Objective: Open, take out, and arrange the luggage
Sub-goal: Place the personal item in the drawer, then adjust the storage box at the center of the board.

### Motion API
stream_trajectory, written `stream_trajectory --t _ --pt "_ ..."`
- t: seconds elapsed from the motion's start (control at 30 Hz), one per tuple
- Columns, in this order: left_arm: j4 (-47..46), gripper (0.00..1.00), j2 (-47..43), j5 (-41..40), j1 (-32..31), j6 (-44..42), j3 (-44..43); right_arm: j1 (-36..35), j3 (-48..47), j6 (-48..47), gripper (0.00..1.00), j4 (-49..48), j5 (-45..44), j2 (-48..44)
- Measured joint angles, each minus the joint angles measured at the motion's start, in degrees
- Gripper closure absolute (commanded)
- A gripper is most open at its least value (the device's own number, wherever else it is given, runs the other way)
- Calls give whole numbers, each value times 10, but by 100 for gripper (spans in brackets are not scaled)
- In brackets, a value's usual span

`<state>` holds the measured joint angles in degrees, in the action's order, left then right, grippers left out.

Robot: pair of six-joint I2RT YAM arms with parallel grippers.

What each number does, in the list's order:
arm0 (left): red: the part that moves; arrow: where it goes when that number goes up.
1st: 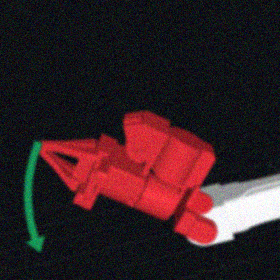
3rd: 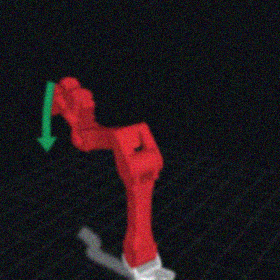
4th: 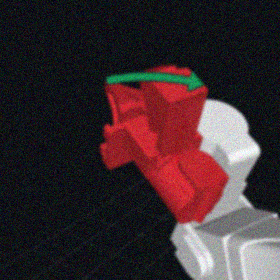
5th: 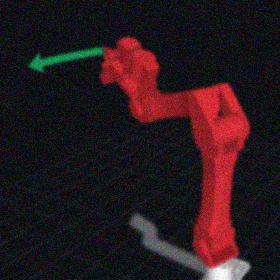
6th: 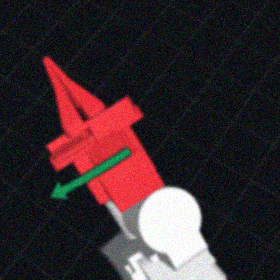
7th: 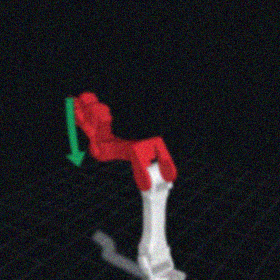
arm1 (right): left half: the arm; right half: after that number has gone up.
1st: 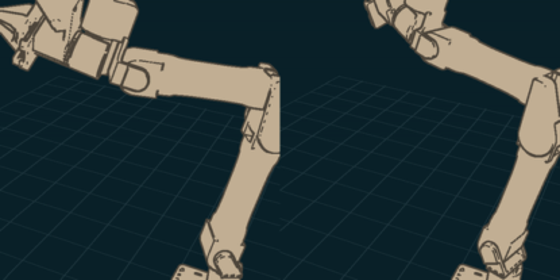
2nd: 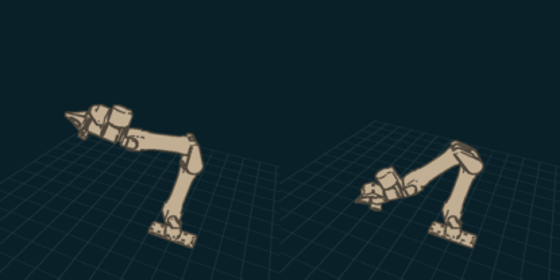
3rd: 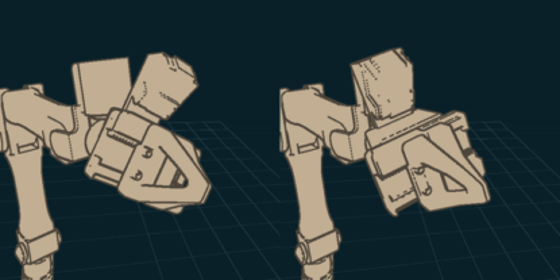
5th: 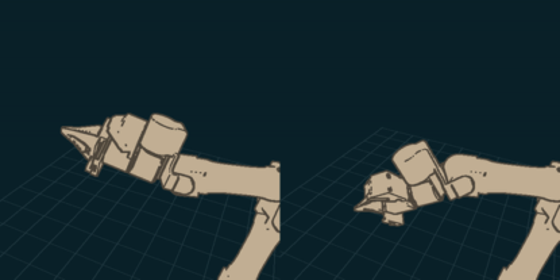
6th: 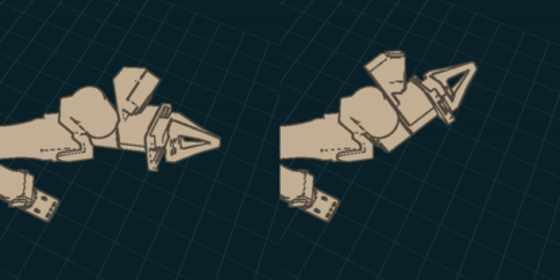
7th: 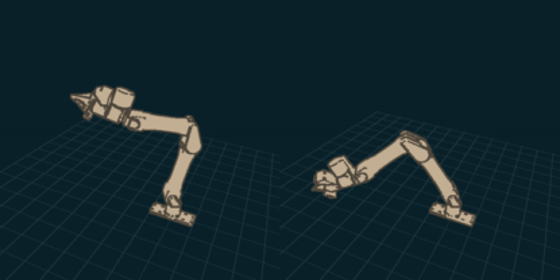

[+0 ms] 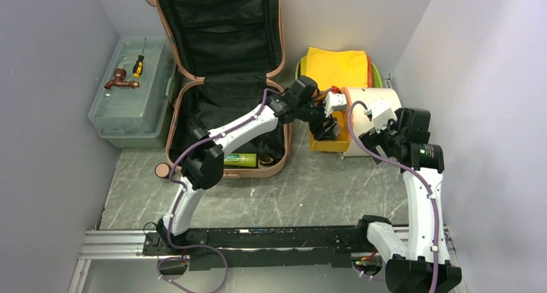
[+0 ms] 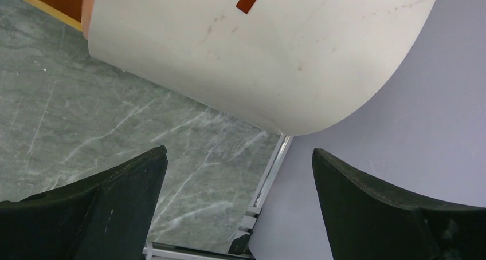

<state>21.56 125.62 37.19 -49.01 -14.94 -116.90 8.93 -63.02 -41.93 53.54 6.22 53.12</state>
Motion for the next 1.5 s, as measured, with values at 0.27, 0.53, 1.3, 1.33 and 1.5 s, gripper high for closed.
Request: stream_trajectory --t 0.27,0.53,1.3,1.33,1.5 --pt "6 1 0 -32 2 -16 0 0 8 -1 0 0 0 -4" --pt "32 1 1 -43 10 -5 -20 0 9 -1 0 0 0 -4" --pt "353 1 -223 -41 221 -173 132 0 0 1 0 -30 -3 77" --pt "380 1 -224 -36 221 -191 142 1 -3 2 0 -29 -4 81" --pt "504 1 -200 -21 221 -280 178 4 -21 3 0 -22 -17 106"
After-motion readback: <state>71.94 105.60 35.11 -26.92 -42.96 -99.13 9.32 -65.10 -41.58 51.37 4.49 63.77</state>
